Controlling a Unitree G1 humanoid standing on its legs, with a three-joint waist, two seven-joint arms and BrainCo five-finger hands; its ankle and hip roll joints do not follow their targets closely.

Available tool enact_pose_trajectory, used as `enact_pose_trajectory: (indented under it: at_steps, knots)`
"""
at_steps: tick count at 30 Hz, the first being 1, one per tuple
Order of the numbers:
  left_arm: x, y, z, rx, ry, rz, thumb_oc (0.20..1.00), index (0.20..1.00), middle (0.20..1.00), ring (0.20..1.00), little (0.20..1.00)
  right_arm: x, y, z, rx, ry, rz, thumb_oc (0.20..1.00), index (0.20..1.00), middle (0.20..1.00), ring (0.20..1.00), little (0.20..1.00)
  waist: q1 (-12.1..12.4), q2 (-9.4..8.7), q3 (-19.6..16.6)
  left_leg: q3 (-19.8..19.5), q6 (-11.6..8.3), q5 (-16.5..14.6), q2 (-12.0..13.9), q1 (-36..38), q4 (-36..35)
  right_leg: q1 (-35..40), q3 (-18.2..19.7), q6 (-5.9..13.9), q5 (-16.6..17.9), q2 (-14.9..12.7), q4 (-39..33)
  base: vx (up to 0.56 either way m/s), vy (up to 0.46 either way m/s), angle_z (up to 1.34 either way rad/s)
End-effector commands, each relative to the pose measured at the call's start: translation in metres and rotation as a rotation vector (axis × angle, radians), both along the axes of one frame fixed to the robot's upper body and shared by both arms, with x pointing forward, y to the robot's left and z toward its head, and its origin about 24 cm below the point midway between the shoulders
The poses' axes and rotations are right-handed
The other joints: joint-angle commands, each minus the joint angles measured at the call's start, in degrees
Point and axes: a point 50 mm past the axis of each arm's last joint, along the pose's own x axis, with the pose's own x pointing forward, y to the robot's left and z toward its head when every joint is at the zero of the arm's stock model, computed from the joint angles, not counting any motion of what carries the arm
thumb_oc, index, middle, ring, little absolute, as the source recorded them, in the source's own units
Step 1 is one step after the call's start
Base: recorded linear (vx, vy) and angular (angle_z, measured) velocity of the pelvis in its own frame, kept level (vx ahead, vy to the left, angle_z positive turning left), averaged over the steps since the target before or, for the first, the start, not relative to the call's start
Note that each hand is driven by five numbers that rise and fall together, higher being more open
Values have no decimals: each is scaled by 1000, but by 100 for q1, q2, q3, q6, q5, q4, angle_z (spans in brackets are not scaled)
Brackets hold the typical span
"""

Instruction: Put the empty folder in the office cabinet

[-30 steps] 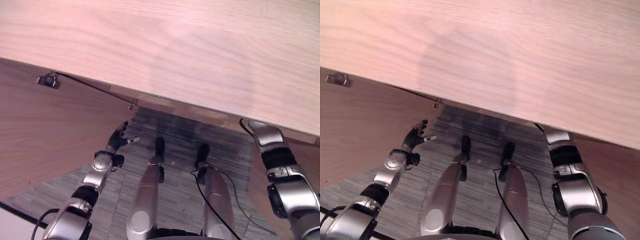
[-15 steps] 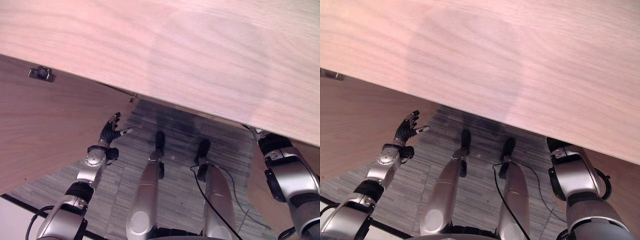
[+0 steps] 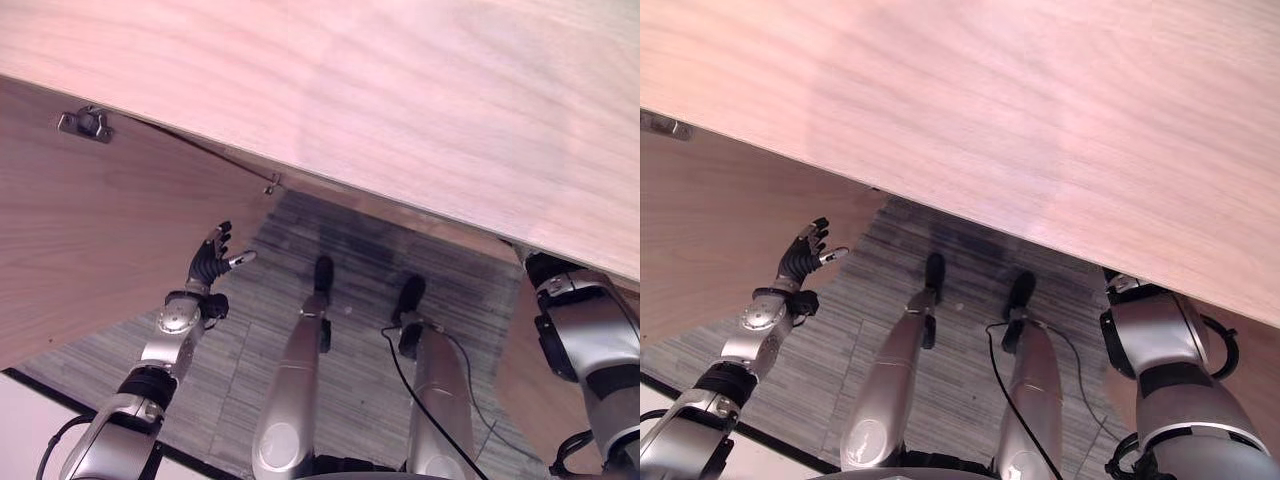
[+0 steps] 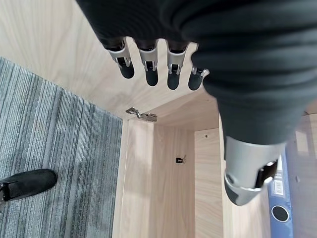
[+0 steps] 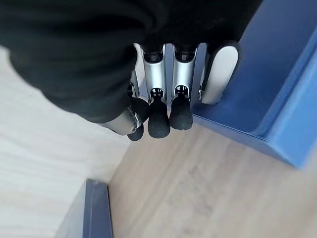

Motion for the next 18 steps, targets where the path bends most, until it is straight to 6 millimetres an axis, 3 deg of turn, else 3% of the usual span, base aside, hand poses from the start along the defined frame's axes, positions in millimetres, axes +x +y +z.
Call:
enact_pose_trajectory:
  at_steps: [1,4,5,6,9,11,15,18]
  knots:
    - [-13,0,-10,-9,6,-32,1000,1000,1000,1000,1000,-10,-35,-18,13,105,-93,200,200,200,200,200,165,193,-353,95,-248,-381,202,-26,94,127,207,844,-91,-156,160,35,-2,5]
    - [-16,-3,-12,2,25,-73,1000,1000,1000,1000,1000,-18,-64,12,31,67,-180,200,200,200,200,200,230,182,-377,95,-268,-356,196,-13,33,120,180,857,-94,-167,163,26,-3,2]
    - [-16,-4,-12,1,24,-73,1000,1000,1000,1000,1000,-18,-64,13,31,66,-180,200,200,200,200,200,230,188,-373,95,-268,-356,196,-12,32,120,181,857,-94,-166,163,0,0,0]
    - [-18,-6,-13,17,33,-102,1000,1000,1000,1000,1000,-26,-79,32,3,48,-231,200,200,200,200,200,252,180,-378,99,-280,-340,197,-11,2,113,161,870,-88,-185,160,23,-11,4]
    - [-19,-10,-14,36,41,-135,1000,1000,1000,1000,1000,-38,-97,58,-12,6,-295,200,200,200,200,200,270,165,-400,93,-291,-328,190,6,-44,117,154,887,-91,-201,153,23,-6,1]
    - [-19,-11,-14,35,42,-141,1000,1000,1000,1000,1000,-40,-100,64,-17,-5,-302,200,200,200,200,200,272,175,-396,93,-291,-329,189,4,-40,109,152,886,-92,-205,162,0,0,0]
    - [-22,-13,-16,44,52,-166,1000,1000,1000,1000,1000,-54,-111,100,-42,-80,-352,200,200,200,200,200,270,163,-421,96,-307,-325,173,25,-90,89,145,889,-102,-221,166,17,0,0]
    - [-22,-15,-16,44,53,-175,1000,1000,1000,1000,1000,-58,-111,112,-41,-114,-355,200,200,200,200,200,261,158,-424,109,-306,-329,166,28,-106,80,139,897,-96,-220,166,0,0,0]
